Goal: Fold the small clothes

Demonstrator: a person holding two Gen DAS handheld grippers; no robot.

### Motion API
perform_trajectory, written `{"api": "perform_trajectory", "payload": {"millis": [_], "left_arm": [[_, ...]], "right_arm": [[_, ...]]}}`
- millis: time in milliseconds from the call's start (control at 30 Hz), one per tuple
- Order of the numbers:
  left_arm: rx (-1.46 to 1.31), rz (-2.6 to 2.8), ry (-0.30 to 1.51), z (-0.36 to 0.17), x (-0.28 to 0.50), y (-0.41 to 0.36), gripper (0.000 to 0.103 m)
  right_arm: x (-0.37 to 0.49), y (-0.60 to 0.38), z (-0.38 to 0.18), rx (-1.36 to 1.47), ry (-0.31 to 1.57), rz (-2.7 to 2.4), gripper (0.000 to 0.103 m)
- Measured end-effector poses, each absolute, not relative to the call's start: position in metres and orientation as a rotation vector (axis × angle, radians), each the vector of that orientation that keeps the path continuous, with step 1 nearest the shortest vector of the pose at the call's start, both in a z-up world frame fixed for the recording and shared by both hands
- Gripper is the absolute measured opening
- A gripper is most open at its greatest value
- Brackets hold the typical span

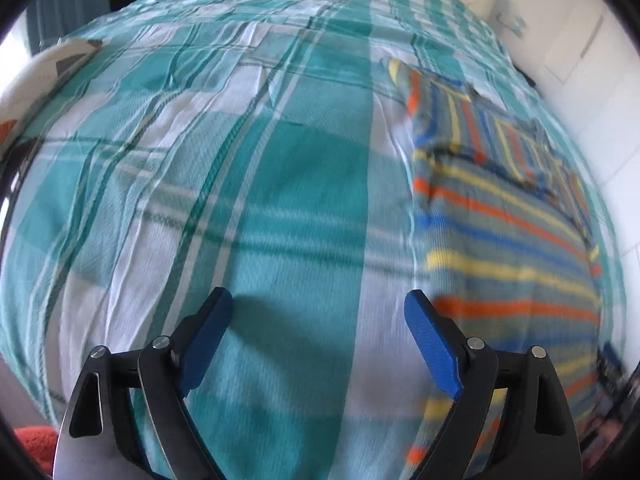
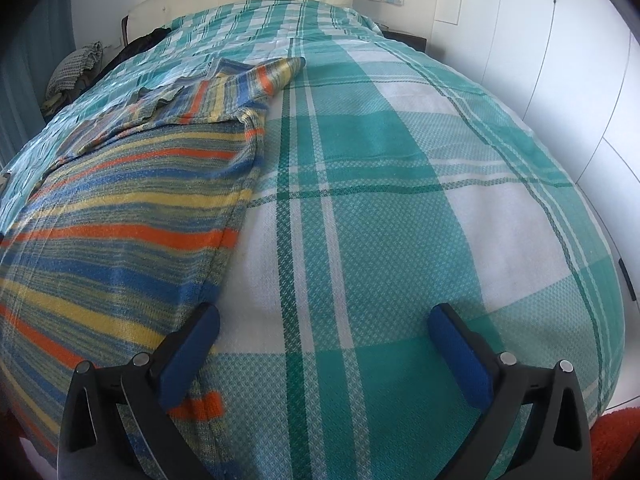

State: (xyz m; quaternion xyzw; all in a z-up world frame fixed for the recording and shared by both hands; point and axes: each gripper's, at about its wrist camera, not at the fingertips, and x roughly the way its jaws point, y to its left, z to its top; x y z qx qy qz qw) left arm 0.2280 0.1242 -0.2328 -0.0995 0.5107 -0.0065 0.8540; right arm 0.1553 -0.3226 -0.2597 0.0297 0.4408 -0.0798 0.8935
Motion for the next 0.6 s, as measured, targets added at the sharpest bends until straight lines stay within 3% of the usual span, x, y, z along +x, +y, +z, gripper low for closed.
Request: {"api": "perform_trajectory", "payload": {"millis": [600], "left_arm": [[-0.308, 0.042, 0.997, -0.225, 0.223, 0.144, 0.09]], "right_arm": [[0.155, -0.322, -0.26, 0.059, 0.899, -0.171, 0.103]]}}
